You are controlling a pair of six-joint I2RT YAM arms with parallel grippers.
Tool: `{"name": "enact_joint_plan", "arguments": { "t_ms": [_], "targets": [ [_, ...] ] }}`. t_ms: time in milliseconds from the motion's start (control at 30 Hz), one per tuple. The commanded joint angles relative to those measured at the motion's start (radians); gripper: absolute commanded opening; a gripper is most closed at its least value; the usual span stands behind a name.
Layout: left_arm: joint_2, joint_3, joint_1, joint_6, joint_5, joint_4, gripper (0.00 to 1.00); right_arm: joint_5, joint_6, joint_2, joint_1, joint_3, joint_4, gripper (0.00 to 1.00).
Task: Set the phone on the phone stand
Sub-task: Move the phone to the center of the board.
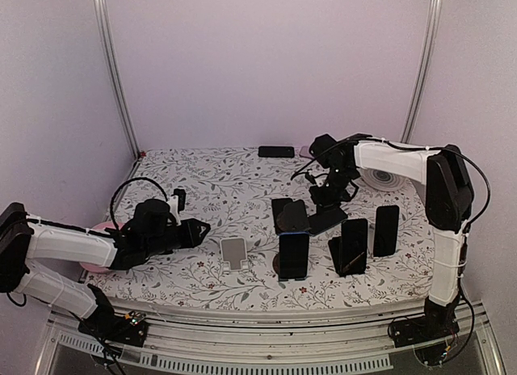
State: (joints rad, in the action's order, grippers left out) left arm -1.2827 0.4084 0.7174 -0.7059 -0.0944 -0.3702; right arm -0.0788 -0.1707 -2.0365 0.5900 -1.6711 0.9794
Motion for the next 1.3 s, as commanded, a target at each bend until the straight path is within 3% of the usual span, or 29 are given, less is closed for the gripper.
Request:
{"name": "enact_joint_plan", "arguments": {
  "t_ms": [0, 1267],
  "targets": [
    [0.019, -0.016, -0.016, 0.02, 0.014, -0.027, 0.33, 0.025, -0.031, -0.042, 0.021, -0.021, 0.036, 0.04],
    [0.033, -0.029, -0.036, 0.019, 0.024, -0.014, 0.33, 0.083, -0.161, -0.102, 0.12, 0.014, 0.053, 0.05]
  ]
}}
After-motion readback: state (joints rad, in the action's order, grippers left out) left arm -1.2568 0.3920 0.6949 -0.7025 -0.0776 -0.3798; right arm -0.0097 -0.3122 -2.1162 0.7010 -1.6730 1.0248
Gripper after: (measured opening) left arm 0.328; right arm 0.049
